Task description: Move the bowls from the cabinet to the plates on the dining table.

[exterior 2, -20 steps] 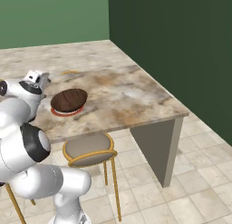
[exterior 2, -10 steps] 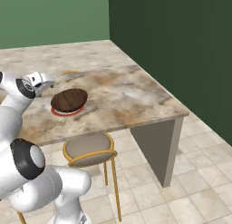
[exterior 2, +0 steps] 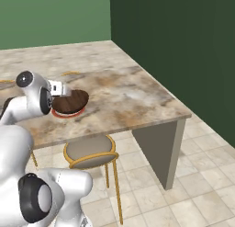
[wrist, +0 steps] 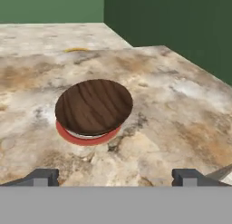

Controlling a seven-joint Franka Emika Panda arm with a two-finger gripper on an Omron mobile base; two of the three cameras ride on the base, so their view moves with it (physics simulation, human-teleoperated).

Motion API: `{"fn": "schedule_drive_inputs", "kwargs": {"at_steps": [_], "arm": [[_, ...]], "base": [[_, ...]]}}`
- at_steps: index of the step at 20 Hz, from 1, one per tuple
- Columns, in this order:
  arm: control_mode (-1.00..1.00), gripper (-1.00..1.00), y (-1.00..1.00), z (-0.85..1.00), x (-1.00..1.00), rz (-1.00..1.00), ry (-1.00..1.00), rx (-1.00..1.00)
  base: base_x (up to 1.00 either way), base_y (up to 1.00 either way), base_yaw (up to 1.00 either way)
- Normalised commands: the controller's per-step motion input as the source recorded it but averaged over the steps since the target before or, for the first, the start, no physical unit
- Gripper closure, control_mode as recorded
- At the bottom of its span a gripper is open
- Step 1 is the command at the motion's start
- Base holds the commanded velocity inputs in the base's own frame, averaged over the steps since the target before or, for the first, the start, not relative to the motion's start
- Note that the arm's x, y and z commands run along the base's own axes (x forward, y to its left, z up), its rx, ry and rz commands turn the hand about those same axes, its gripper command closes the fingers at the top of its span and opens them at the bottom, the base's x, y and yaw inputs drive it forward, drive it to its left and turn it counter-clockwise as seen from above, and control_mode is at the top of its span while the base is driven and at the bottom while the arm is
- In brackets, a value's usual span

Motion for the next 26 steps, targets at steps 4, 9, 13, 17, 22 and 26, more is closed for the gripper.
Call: {"fn": "schedule_drive_inputs", "kwargs": {"at_steps": [4,9,13,17,22,26], "arm": [[-1.00,-1.00,-0.51,0.00,-0.43,-0.08,0.00,0.33],[-1.00,-1.00,-0.27,0.10,-0.16,-0.05,0.00,0.22],[-1.00,-1.00,0.00,0.46,0.00,-0.01,0.00,0.04],[-1.00,-1.00,0.06,0.46,-0.03,-0.02,0.00,-0.01],[-1.00,-1.00,0.05,0.45,-0.16,-0.04,0.02,-0.02],[-1.00,-1.00,0.06,0.11,-0.44,-0.03,0.08,-0.02]], "base": [[0.00,0.00,0.00],[0.00,0.00,0.00],[0.00,0.00,0.00],[0.00,0.00,0.00],[0.00,0.00,0.00],[0.00,0.00,0.00]]}}
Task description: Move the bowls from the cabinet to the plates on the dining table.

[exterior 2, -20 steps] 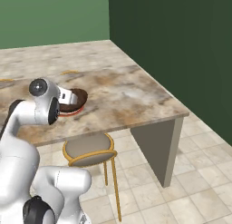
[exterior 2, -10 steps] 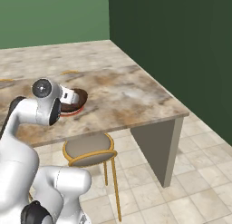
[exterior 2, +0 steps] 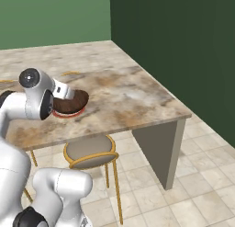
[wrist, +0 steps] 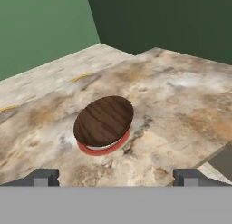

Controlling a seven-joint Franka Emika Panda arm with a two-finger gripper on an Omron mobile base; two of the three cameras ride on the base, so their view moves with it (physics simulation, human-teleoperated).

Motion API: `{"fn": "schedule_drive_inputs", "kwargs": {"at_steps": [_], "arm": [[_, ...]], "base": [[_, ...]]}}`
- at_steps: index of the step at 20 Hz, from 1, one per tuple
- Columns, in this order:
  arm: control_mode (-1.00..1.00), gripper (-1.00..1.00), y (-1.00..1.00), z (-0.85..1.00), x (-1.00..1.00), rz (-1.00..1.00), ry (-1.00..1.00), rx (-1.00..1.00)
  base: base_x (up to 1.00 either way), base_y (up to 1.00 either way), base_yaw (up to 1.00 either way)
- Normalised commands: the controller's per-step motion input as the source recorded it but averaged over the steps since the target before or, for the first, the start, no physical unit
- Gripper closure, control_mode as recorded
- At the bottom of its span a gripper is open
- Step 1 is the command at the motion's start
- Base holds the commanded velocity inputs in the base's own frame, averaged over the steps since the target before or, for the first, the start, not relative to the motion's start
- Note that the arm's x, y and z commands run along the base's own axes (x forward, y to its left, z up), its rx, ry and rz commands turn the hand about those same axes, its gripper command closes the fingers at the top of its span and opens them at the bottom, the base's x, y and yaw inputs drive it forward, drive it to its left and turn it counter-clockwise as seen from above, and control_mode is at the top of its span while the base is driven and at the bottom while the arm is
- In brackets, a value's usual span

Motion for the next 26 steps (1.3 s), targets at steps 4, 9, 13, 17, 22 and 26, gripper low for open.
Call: {"fn": "schedule_drive_inputs", "kwargs": {"at_steps": [4,9,13,17,22,26], "arm": [[-1.00,-1.00,0.00,-0.01,-0.61,0.00,0.07,-0.02],[-1.00,-1.00,0.00,-0.01,-0.56,0.00,0.07,0.00],[-1.00,-1.00,-0.08,-0.16,-0.21,0.03,0.05,-0.01],[-1.00,-1.00,-0.18,-0.32,-0.01,0.05,0.00,-0.02],[-1.00,-1.00,-0.22,-0.54,0.00,0.06,0.00,0.00],[1.00,-1.00,-0.03,-0.17,0.00,0.01,0.01,0.00]], "base": [[0.00,0.00,0.00],[0.00,0.00,0.00],[0.00,0.00,0.00],[0.00,0.00,0.00],[0.00,0.00,0.00],[-0.11,-0.02,0.03]]}}
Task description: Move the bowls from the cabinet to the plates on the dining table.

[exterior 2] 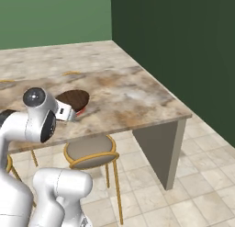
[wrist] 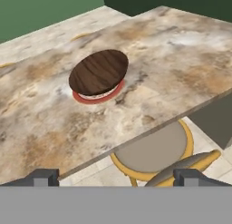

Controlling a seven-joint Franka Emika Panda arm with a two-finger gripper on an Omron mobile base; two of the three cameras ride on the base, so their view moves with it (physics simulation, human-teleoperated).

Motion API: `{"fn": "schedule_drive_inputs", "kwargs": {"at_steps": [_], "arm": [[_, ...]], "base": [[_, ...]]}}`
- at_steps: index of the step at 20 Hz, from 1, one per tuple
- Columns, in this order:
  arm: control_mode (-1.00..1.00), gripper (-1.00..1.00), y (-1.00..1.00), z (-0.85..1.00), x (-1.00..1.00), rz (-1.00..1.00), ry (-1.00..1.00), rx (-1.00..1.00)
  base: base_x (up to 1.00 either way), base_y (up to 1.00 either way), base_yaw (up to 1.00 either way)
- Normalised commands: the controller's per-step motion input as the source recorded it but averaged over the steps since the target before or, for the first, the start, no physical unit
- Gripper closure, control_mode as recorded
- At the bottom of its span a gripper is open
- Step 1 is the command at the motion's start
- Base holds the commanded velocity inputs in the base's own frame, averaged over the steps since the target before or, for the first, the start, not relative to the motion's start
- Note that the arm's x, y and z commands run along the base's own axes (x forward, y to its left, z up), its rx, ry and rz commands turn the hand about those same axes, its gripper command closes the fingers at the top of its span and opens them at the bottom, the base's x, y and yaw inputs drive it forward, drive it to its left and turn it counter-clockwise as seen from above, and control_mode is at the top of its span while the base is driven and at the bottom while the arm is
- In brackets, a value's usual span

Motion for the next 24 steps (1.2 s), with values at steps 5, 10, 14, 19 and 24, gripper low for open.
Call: {"fn": "schedule_drive_inputs", "kwargs": {"at_steps": [5,10,14,19,24], "arm": [[1.00,-1.00,0.00,0.00,0.00,0.00,0.00,0.00],[1.00,-1.00,0.00,0.00,0.00,0.00,0.00,0.00],[1.00,-1.00,0.00,0.00,0.00,0.00,0.00,0.00],[1.00,-1.00,0.00,0.00,0.00,0.00,0.00,0.00],[1.00,-1.00,0.00,0.00,0.00,0.00,0.00,0.00]], "base": [[-0.75,0.18,0.03],[-0.98,0.57,0.07],[-0.55,0.67,0.11],[-0.27,0.76,0.16],[-0.31,0.24,0.19]]}}
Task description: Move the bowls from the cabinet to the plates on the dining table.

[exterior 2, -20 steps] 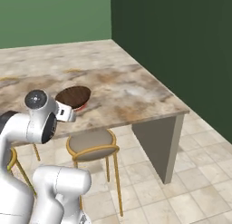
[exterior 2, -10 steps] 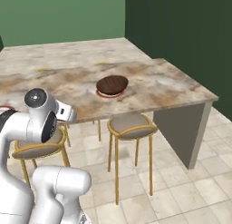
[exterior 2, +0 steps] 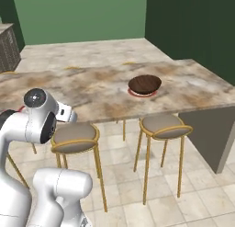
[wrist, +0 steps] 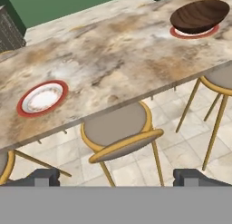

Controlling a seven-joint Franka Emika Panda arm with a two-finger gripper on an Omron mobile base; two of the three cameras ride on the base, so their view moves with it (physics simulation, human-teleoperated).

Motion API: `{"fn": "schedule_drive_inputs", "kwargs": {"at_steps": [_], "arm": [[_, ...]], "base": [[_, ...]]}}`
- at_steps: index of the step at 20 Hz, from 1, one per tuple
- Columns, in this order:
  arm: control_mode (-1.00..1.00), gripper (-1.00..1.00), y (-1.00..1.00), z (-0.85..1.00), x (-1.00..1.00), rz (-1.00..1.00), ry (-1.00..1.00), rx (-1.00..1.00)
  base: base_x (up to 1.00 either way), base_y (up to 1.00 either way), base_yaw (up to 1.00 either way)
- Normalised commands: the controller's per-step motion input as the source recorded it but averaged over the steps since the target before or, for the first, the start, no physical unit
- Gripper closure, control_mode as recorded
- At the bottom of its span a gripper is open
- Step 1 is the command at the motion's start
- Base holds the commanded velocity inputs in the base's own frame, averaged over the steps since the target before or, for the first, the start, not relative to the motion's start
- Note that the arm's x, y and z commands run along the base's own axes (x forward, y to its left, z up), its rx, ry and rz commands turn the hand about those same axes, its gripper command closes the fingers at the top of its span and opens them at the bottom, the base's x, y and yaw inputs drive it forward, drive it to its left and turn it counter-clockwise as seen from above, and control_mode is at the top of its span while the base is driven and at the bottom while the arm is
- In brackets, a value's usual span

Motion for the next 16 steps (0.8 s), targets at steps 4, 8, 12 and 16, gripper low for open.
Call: {"fn": "schedule_drive_inputs", "kwargs": {"at_steps": [4,8,12,16], "arm": [[1.00,-1.00,0.00,0.00,0.00,0.00,0.00,0.00],[1.00,-1.00,0.00,0.00,0.00,0.00,0.00,0.00],[1.00,-1.00,0.00,0.00,0.00,0.00,0.00,0.00],[1.00,-1.00,0.00,0.00,0.00,0.00,0.00,0.00]], "base": [[-0.56,0.13,0.20],[-0.66,0.03,0.14],[-0.63,-0.02,0.11],[-0.39,0.45,0.18]]}}
